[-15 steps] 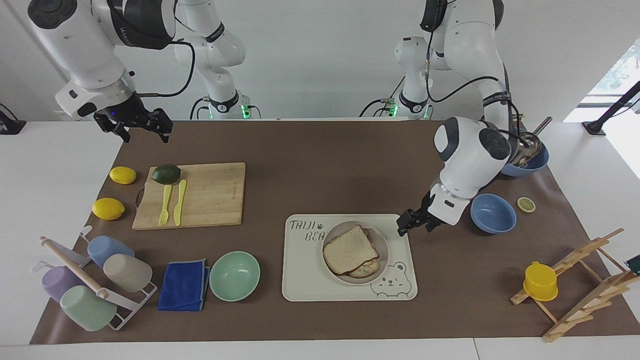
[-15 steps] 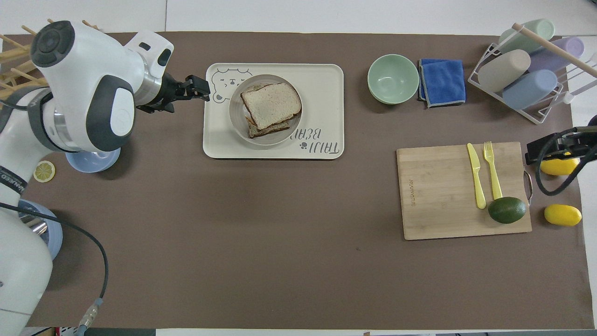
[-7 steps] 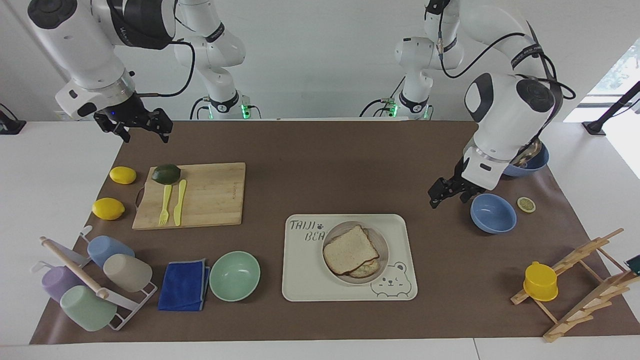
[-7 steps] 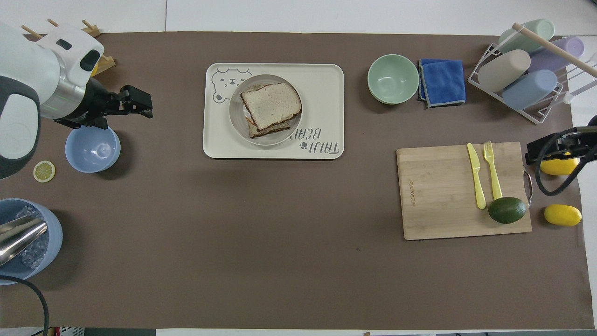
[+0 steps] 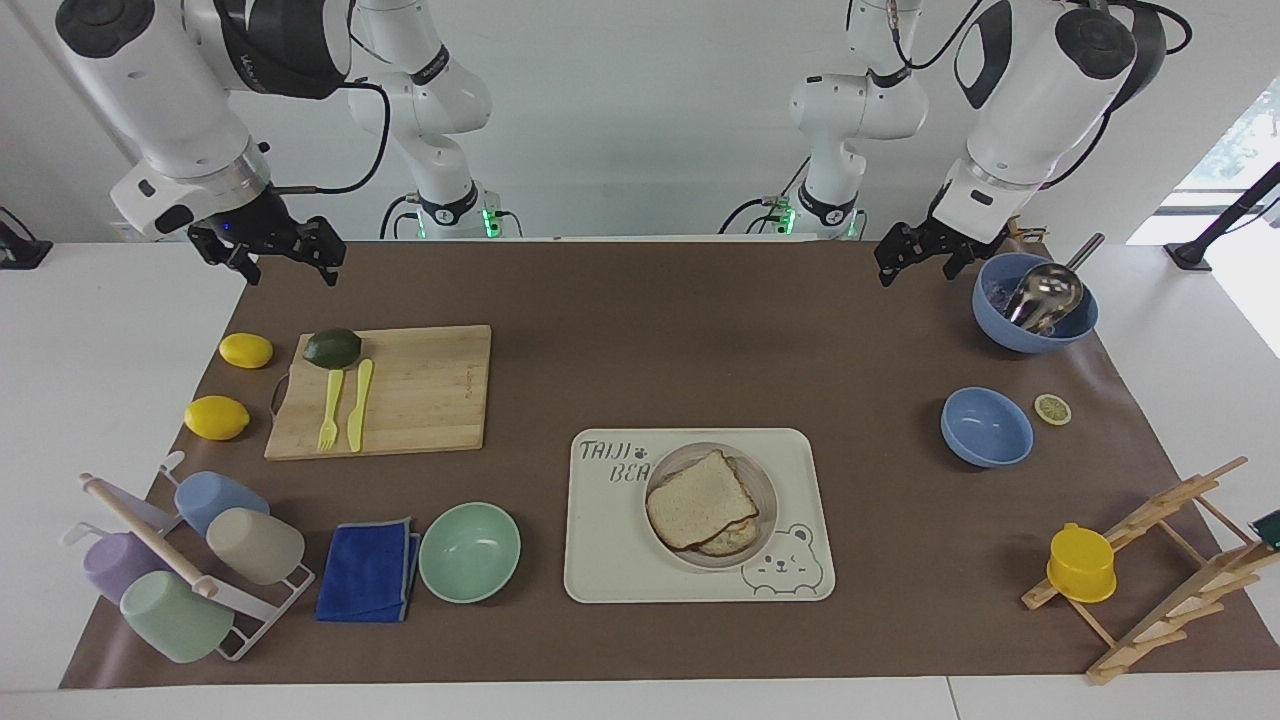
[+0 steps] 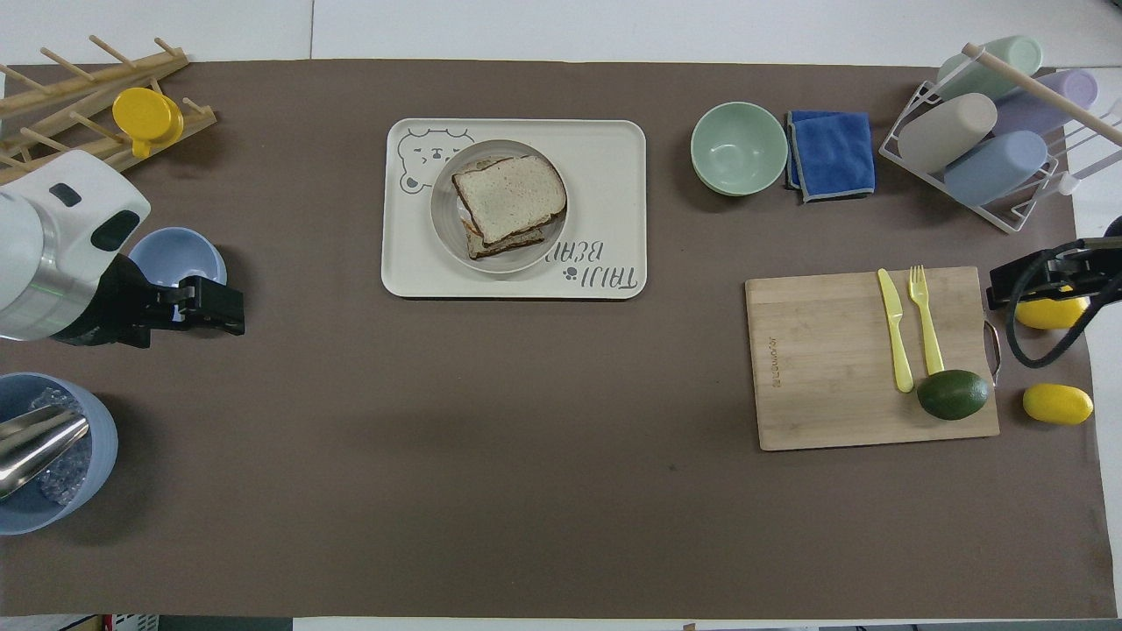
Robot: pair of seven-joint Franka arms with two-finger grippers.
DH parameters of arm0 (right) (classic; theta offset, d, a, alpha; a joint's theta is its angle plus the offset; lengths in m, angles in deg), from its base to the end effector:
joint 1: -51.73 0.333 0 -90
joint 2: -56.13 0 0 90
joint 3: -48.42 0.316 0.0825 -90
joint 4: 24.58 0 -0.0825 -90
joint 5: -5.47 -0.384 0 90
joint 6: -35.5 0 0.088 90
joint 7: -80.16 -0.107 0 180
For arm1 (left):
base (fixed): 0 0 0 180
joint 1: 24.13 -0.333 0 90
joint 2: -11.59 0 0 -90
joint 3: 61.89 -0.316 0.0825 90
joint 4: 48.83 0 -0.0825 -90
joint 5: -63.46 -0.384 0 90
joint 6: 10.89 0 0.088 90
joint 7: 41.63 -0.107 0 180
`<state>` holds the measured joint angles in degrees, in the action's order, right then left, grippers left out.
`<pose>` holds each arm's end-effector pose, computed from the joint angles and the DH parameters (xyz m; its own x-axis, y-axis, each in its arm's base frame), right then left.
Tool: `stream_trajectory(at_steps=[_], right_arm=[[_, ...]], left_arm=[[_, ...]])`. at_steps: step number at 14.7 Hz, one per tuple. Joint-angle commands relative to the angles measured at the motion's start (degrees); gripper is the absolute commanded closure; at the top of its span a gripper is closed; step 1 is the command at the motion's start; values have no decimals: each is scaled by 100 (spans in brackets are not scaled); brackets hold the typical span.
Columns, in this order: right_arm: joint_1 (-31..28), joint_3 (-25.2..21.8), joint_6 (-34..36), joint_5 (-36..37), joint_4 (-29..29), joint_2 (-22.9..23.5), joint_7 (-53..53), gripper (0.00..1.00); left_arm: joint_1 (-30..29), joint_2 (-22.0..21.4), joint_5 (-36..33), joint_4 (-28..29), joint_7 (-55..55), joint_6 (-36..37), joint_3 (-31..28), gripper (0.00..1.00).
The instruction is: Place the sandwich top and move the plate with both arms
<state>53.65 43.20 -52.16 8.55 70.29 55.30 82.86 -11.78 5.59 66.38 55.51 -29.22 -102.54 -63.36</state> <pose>0.5411 -0.0375 0.5894 0.9935 -0.0122 -0.1135 -0.0069 -0.9989 0.0470 0.5057 -0.1021 0.5654 0.9917 0.0289 -0.1253 0.0325 -0.9991 0.0268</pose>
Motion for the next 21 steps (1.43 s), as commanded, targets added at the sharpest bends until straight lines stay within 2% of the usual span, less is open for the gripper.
stream_trajectory(at_steps=[1, 4, 6, 8, 11, 16, 21], right_arm=[[-26, 3, 82, -159, 4, -31, -68, 0], [-26, 3, 82, -159, 4, -22, -68, 0], [-26, 3, 82, -159, 4, -31, -68, 0], [-26, 3, -13, -159, -22, -14, -86, 0], [-17, 3, 56, -159, 13, -31, -59, 0], [-26, 3, 47, -159, 13, -31, -68, 0], [-26, 3, 47, -159, 13, -31, -68, 0]], left_arm=[[-23, -270, -108, 551, -213, -178, 15, 0], [-31, -70, -108, 395, -204, -485, 15, 0], [-101, 326, -108, -314, -204, -103, -2, 0], [-250, 467, -116, -861, -204, 268, 59, 0], [-347, 442, -318, -785, -248, 200, 234, 0], [-480, 169, -310, -187, -424, 24, 244, 0], [-427, 379, -310, -475, -415, -65, 200, 0]])
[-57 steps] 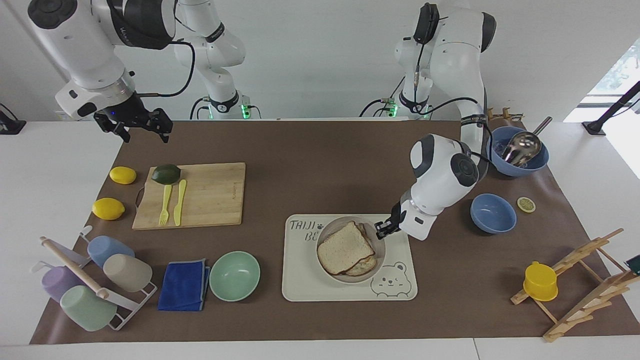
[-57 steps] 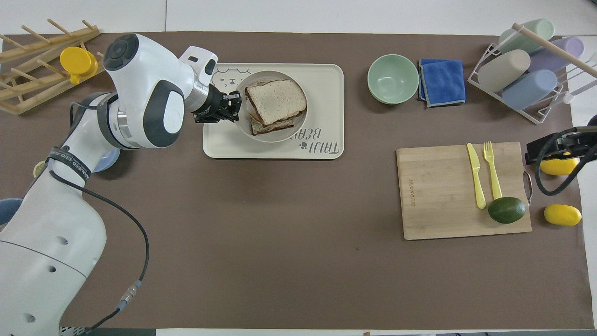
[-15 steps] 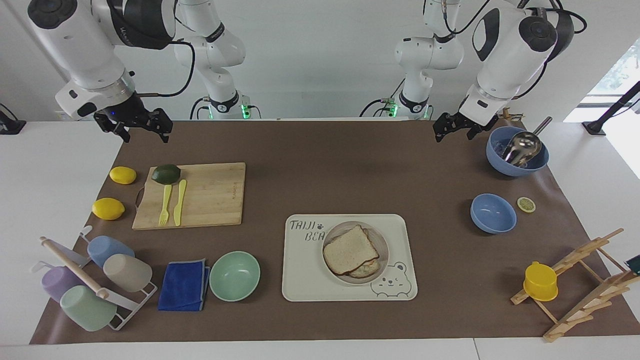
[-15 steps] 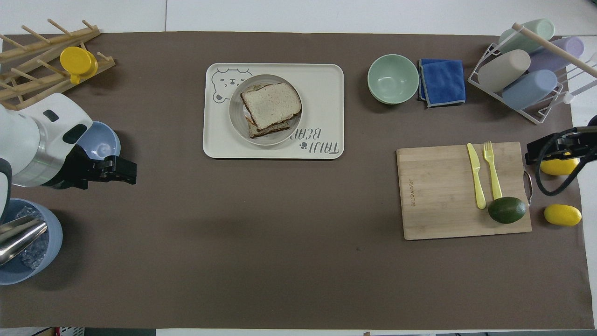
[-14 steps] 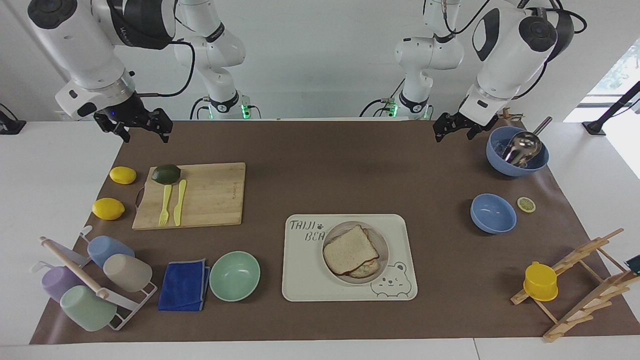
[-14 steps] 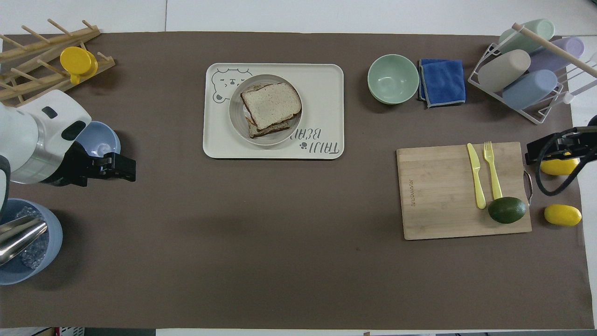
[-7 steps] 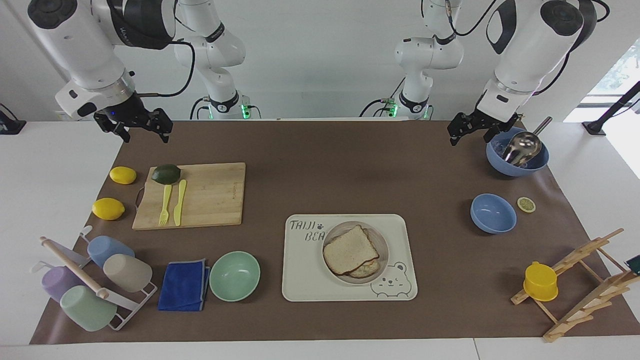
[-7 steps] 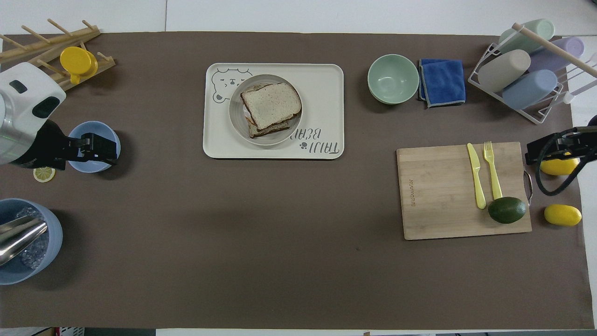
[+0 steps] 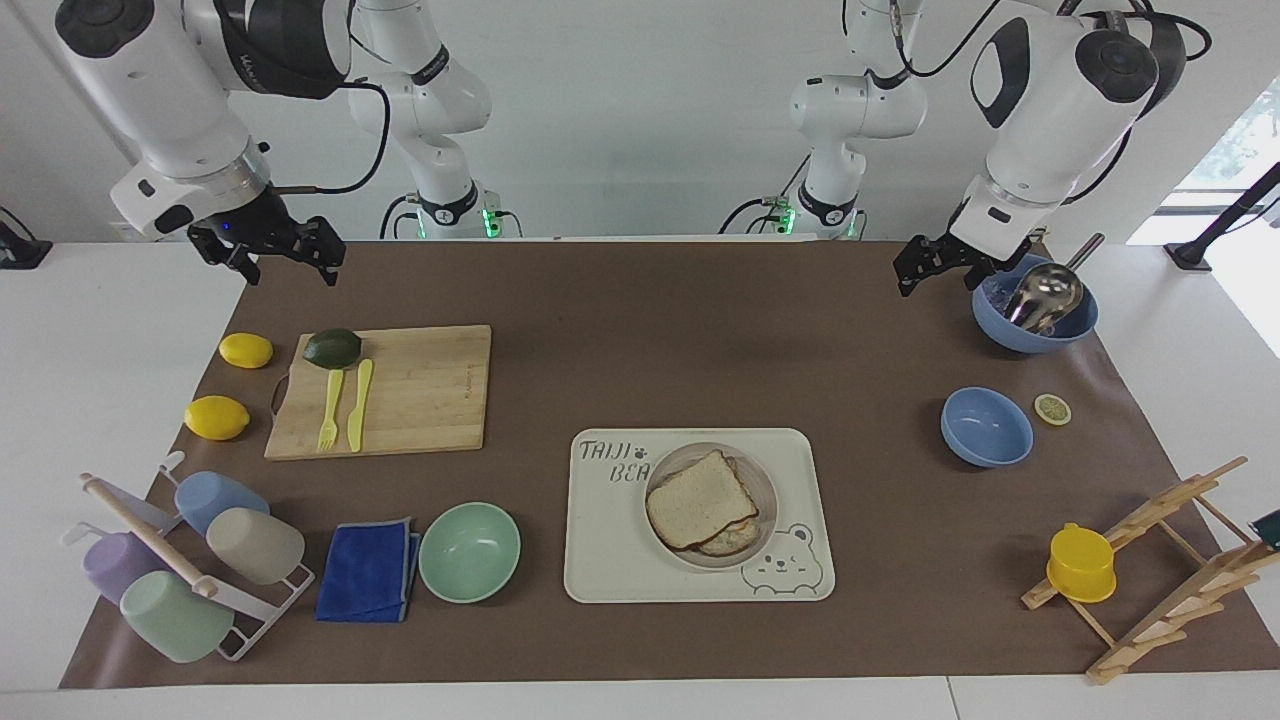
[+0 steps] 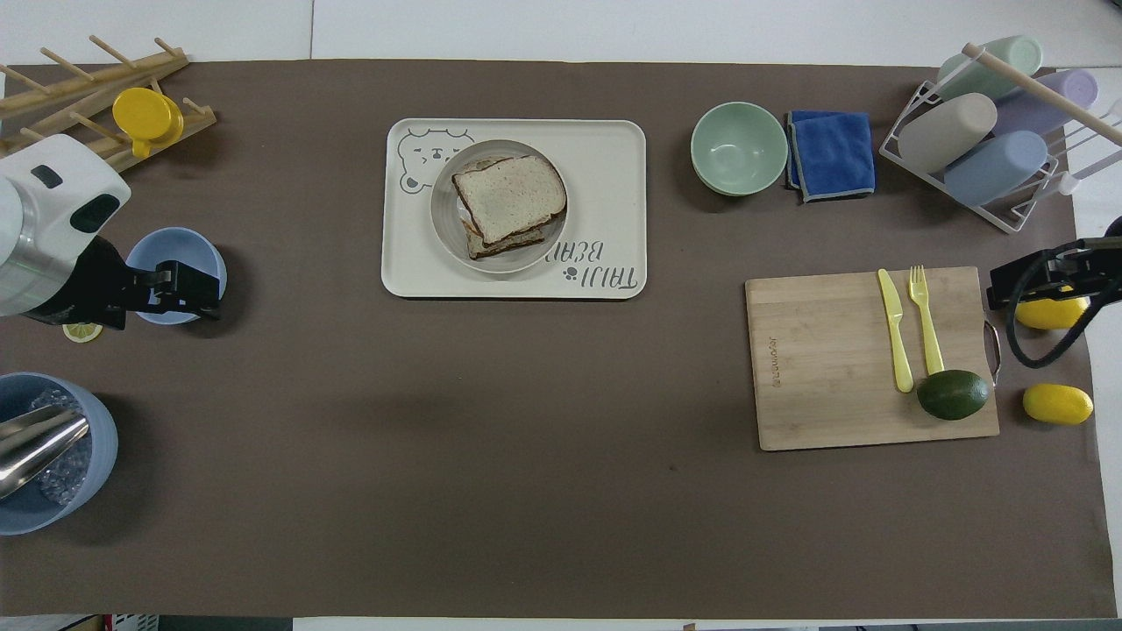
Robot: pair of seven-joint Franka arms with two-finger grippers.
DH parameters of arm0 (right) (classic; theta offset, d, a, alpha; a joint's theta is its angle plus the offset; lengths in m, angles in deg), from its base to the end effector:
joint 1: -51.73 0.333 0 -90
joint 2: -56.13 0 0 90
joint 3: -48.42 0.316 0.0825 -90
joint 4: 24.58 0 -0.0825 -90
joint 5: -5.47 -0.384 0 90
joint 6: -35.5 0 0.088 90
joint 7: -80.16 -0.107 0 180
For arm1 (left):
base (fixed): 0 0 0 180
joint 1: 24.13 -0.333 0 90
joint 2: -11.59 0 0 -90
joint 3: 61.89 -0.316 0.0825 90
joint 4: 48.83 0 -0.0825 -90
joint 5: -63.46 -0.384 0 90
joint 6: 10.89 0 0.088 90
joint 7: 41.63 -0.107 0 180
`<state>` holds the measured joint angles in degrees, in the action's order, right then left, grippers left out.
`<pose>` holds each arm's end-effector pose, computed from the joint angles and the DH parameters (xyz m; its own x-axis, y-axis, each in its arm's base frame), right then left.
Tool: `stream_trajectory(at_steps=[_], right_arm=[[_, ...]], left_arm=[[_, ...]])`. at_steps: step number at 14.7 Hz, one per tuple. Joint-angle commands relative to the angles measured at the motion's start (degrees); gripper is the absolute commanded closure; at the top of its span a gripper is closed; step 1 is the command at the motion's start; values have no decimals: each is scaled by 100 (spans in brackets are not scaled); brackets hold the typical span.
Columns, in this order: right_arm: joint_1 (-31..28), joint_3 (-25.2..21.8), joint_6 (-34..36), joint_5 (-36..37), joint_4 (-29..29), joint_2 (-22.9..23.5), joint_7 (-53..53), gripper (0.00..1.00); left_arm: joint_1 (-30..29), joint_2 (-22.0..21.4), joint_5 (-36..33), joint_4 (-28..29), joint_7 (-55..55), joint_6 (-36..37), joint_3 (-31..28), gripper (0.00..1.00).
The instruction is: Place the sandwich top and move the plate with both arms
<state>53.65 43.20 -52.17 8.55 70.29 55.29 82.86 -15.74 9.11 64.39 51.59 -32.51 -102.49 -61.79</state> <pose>0.5411 -0.0375 0.5895 0.9935 -0.0122 -0.1131 -0.0069 -0.9989 0.0470 0.5300 -0.0808 0.5649 0.9937 0.0124 -0.1116 0.0123 -0.9999 -0.0017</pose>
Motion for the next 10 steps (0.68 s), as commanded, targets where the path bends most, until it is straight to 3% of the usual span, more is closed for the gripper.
stream_trajectory(at_steps=[1, 10], right_arm=[[-25, 3, 48, -159, 13, -31, -68, 0], [-25, 3, 48, -159, 13, -31, -68, 0]], left_arm=[[-22, 63, -110, -102, -86, -69, 43, 0], [75, 46, 74, -155, -86, 1, -36, 0]])
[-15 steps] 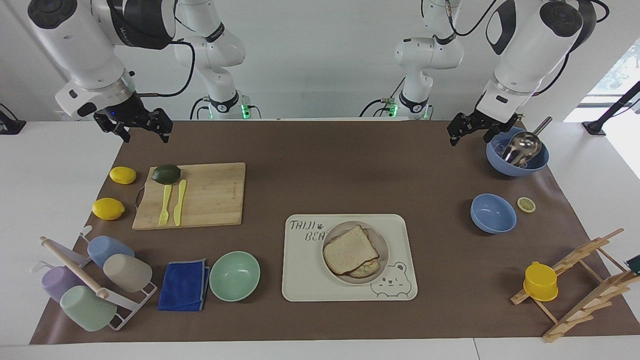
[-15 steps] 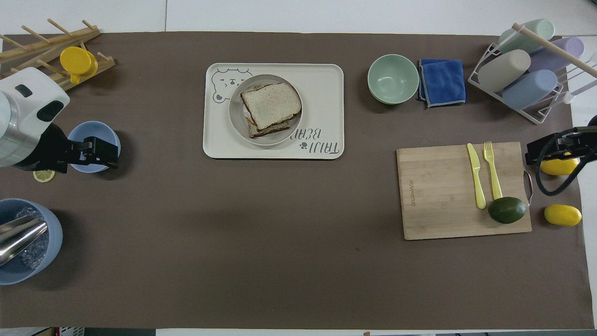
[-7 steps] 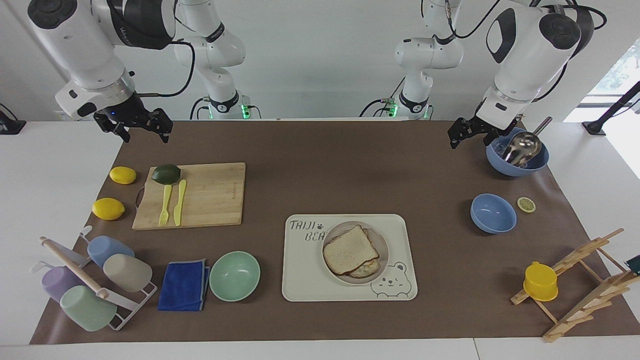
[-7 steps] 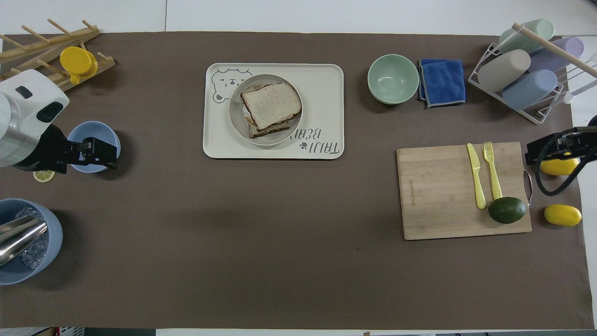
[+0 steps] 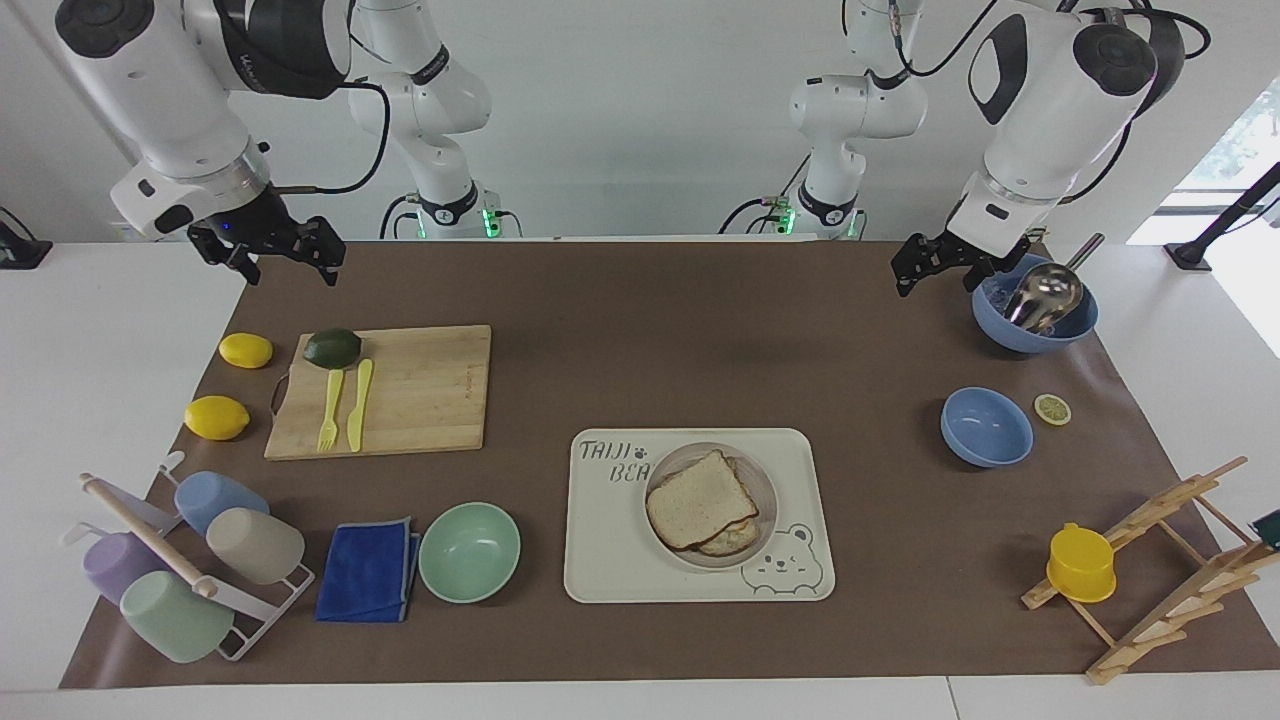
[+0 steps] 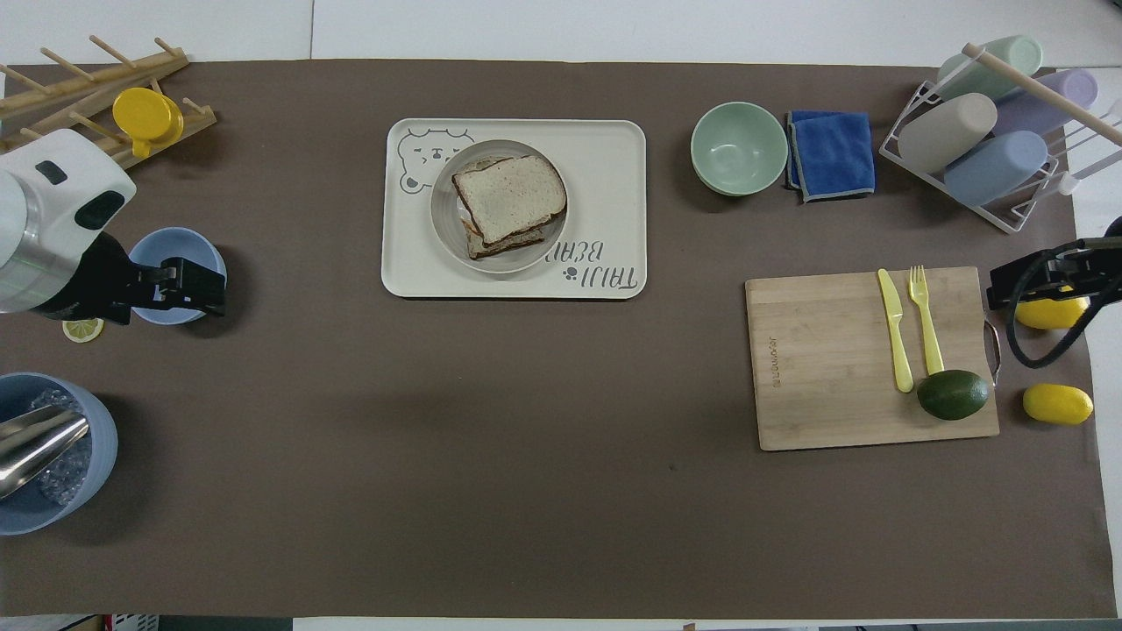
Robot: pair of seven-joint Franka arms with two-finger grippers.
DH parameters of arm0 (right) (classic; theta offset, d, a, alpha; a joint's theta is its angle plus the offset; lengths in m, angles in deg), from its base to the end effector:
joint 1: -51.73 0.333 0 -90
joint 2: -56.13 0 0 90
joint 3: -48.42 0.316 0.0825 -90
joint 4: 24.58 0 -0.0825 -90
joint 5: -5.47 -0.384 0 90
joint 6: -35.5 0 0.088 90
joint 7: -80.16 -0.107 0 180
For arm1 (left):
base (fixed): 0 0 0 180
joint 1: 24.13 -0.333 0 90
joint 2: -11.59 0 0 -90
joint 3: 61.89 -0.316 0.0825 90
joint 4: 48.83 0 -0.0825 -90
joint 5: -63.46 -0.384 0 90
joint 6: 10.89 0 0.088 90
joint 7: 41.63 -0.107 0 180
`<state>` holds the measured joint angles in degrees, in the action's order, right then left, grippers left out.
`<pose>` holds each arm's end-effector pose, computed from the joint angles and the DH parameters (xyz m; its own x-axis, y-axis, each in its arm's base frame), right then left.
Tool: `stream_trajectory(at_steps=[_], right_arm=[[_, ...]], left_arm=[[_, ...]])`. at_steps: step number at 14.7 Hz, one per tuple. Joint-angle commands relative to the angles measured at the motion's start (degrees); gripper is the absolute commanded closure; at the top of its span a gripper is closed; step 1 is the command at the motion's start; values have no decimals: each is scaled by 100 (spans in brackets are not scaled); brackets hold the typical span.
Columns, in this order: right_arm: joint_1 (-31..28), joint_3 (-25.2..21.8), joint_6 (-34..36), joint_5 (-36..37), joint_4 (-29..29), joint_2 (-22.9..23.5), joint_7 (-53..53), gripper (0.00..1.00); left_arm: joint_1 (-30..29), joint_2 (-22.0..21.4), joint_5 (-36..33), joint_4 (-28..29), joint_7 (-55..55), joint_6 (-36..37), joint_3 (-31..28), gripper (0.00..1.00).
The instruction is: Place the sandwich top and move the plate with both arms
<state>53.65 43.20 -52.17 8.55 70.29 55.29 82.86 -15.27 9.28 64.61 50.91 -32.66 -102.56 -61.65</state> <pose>0.5411 -0.0375 0.5895 0.9935 -0.0122 -0.1131 -0.0069 -0.9989 0.0470 0.5309 -0.0872 0.5689 0.9948 -0.0009 -0.1022 -0.0005 -1.0000 0.0038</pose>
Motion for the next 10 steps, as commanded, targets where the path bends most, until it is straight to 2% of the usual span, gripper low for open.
stream_trajectory(at_steps=[1, 10], right_arm=[[-25, 3, 48, -159, 13, -31, -68, 0], [-25, 3, 39, -159, 13, -31, -77, 0]], left_arm=[[19, 20, 139, -87, -62, -18, -68, 0], [10, -15, 175, -52, -71, -45, -59, 0]])
